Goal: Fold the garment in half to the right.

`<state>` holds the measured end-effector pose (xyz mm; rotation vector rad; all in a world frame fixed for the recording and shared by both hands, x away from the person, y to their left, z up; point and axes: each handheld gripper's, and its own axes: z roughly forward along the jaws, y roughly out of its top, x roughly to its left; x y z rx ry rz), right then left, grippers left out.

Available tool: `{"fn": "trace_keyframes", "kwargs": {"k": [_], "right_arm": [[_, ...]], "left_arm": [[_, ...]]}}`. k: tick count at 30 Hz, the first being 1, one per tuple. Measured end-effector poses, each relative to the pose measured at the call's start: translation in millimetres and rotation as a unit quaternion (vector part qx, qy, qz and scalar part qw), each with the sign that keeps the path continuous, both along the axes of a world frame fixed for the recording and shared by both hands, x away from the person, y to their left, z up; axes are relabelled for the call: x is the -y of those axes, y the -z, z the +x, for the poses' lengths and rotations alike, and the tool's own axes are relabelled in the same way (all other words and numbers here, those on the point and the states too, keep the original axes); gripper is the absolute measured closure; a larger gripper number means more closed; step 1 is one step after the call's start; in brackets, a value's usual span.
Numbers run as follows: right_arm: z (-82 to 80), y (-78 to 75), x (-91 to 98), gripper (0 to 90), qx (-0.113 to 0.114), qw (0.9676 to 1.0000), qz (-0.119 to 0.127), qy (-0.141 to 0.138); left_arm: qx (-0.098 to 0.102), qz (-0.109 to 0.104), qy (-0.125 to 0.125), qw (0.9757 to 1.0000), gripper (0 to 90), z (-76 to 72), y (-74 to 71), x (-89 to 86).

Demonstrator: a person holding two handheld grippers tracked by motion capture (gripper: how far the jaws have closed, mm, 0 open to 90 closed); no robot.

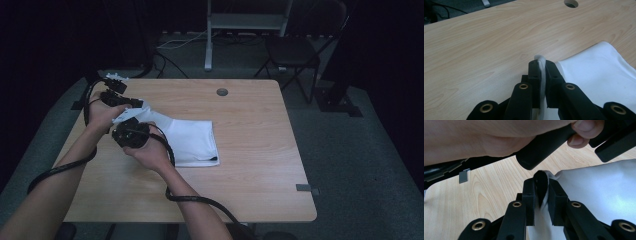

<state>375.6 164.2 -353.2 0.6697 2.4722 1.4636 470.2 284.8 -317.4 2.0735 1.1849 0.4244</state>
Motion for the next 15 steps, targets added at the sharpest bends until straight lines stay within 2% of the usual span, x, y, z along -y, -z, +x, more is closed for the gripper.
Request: {"fn": "trace_keyframes", "kwargs": {"k": [9,15], "right_arm": [[3.5,-4.8,2.6,78.0,-0.006,0.9999,0.009,0.003],[4.3,-10.0,7.9,78.0,-0.001,0.9999,0.014,0.005]], "left_arm": [[-0.001,0.005,0.005,1.0000,84.7,5.2,-4.3,6.1],[0.002,0.008,0.006,0.9999,84.8,5.5,-8.7,10.2]]}}
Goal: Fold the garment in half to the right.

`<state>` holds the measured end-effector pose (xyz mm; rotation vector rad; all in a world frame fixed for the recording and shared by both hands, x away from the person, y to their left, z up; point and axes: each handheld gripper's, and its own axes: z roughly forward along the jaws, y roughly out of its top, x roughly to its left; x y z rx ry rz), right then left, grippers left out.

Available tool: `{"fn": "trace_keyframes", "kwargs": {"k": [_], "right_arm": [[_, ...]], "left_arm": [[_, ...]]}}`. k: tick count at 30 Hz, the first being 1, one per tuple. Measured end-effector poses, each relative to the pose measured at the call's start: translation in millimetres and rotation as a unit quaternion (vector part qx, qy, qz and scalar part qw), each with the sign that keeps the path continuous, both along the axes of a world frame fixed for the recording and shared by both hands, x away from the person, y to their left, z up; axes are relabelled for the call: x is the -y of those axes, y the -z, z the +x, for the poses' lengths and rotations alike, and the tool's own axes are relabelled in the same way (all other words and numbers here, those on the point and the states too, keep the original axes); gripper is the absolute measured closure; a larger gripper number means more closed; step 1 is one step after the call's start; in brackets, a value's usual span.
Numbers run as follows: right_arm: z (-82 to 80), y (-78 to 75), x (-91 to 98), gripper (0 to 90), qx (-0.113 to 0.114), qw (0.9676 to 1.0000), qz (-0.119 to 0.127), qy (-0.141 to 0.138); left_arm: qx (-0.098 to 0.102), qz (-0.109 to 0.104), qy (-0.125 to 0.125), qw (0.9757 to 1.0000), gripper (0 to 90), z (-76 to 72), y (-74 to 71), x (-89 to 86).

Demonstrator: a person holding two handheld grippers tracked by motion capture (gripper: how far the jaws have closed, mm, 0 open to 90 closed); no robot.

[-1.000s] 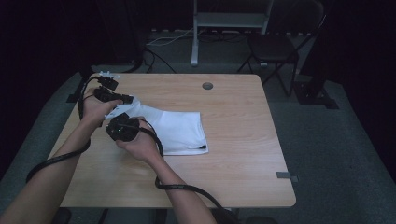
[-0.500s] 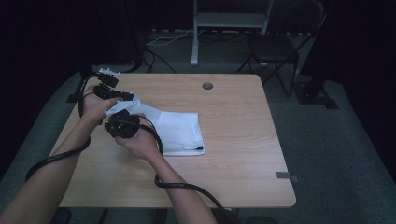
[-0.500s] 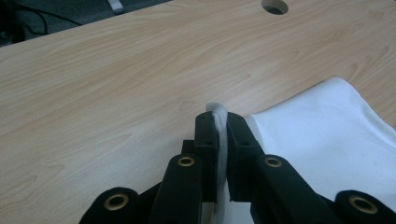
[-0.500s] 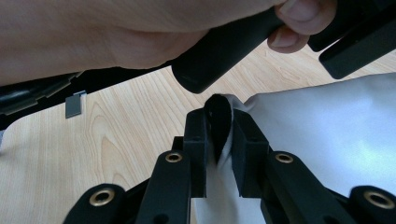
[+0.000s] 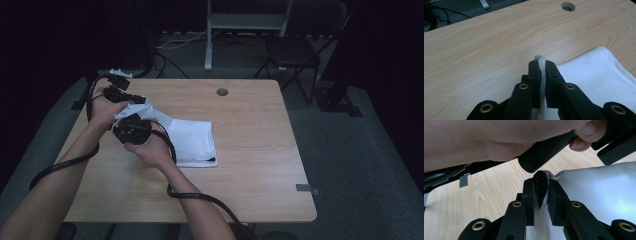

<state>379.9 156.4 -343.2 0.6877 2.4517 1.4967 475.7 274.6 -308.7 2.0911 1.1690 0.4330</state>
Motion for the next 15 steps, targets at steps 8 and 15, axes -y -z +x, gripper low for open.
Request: {"fn": "trace_keyframes", "kwargs": {"k": [8,15], "right_arm": [[-1.0,-1.8,3.4,78.0,0.002,1.0000,0.005,0.001],[-3.8,-4.1,6.0,78.0,0.004,0.9999,0.010,0.005]], "left_arm": [[0.003,0.003,0.002,1.0000,84.8,-1.6,-2.7,3.9],[0.006,0.009,0.004,0.9999,84.8,-3.2,-8.7,7.2]]}}
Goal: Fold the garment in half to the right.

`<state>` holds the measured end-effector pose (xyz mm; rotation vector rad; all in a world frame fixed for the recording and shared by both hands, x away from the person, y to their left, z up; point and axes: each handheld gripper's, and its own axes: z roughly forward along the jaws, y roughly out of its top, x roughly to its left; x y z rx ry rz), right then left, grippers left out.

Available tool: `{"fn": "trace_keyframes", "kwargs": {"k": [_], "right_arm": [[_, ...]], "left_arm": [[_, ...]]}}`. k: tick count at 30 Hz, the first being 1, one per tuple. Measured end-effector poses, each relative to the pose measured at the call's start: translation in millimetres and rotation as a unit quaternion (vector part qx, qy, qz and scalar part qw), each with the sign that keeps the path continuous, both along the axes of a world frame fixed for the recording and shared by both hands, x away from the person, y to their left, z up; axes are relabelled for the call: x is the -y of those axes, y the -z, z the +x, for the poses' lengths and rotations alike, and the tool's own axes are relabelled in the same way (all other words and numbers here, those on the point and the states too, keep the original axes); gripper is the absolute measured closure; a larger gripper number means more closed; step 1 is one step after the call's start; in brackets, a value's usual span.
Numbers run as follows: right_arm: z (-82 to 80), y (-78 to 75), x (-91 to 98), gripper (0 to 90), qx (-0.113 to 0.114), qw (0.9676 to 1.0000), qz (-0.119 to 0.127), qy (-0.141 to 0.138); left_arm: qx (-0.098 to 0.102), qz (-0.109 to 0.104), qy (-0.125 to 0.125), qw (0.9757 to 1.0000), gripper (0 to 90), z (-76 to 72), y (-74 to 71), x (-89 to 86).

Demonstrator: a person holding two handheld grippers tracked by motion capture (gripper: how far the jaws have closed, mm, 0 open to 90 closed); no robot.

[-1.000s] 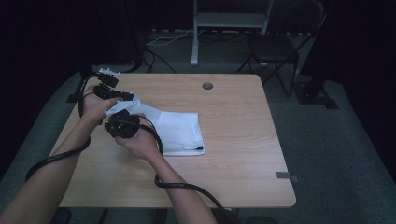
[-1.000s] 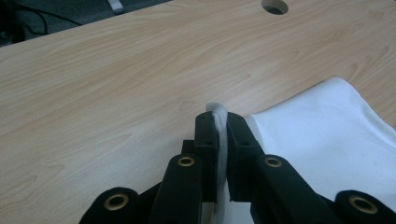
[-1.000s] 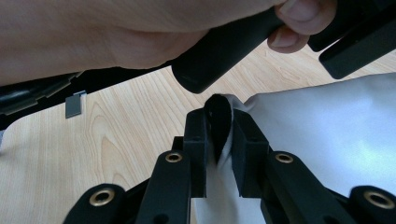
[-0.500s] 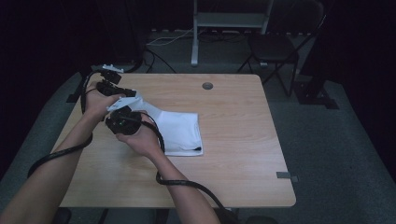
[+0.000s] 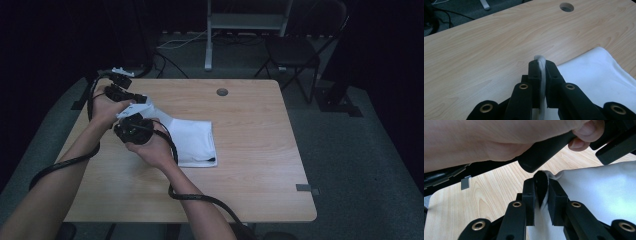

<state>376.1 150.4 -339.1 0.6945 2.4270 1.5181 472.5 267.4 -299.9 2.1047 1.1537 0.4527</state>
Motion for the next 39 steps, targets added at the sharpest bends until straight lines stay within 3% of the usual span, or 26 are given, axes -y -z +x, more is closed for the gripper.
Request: {"fn": "trace_keyframes", "kwargs": {"k": [11,30,39], "right_arm": [[1.8,-2.8,9.0,78.0,-0.007,0.9998,0.017,0.004],[0.0,-7.5,22.1,78.0,-0.007,0.9996,0.024,0.010],[-1.1,-8.4,34.8,78.0,-0.005,0.9994,0.030,0.016]], "left_arm": [[0.002,0.007,0.002,1.0000,84.8,1.5,-3.5,7.4],[0.001,0.020,0.003,0.9998,84.8,2.5,-5.6,17.9],[0.008,0.013,0.000,0.9999,84.8,3.1,-3.8,25.2]]}}
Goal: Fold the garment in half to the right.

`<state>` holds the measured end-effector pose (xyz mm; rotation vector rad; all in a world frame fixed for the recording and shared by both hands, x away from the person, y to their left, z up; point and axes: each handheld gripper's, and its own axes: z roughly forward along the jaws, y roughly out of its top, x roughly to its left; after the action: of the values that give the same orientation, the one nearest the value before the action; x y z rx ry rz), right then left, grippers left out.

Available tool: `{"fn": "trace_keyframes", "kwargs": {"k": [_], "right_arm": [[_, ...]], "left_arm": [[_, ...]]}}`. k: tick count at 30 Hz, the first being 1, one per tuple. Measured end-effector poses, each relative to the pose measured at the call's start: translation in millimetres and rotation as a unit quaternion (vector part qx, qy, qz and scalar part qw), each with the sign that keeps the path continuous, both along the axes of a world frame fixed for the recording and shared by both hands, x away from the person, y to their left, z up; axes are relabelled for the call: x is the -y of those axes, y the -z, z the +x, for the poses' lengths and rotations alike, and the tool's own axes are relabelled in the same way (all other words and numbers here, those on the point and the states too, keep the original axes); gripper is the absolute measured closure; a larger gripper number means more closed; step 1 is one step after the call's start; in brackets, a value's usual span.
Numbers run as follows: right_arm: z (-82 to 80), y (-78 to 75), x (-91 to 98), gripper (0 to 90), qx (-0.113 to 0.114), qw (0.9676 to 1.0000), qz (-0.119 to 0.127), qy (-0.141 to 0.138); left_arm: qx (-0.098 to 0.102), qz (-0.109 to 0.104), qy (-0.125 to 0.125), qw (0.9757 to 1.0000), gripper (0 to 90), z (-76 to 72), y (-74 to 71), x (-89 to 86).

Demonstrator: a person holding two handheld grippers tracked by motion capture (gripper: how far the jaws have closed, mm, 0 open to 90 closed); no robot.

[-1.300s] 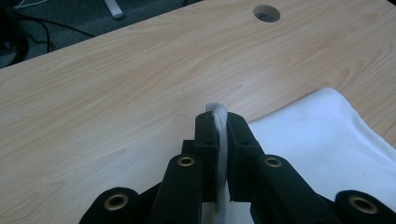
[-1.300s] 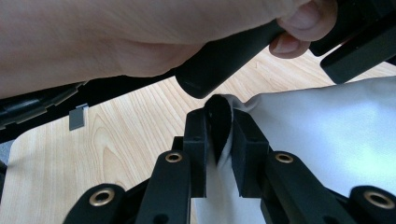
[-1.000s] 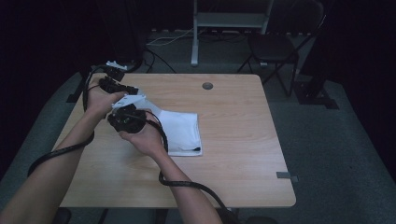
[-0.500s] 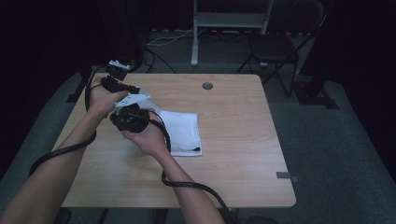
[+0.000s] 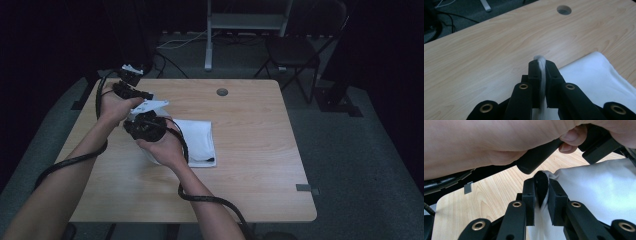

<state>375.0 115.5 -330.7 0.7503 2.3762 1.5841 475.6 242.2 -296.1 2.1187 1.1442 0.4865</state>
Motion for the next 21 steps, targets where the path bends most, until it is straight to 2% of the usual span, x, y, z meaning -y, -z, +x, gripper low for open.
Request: {"fn": "trace_keyframes", "kwargs": {"k": [21], "right_arm": [[-0.4,1.3,24.2,78.2,0.000,0.9999,0.006,0.012]], "left_arm": [[-0.005,0.003,-0.002,1.0000,84.7,3.5,4.6,15.5]]}}
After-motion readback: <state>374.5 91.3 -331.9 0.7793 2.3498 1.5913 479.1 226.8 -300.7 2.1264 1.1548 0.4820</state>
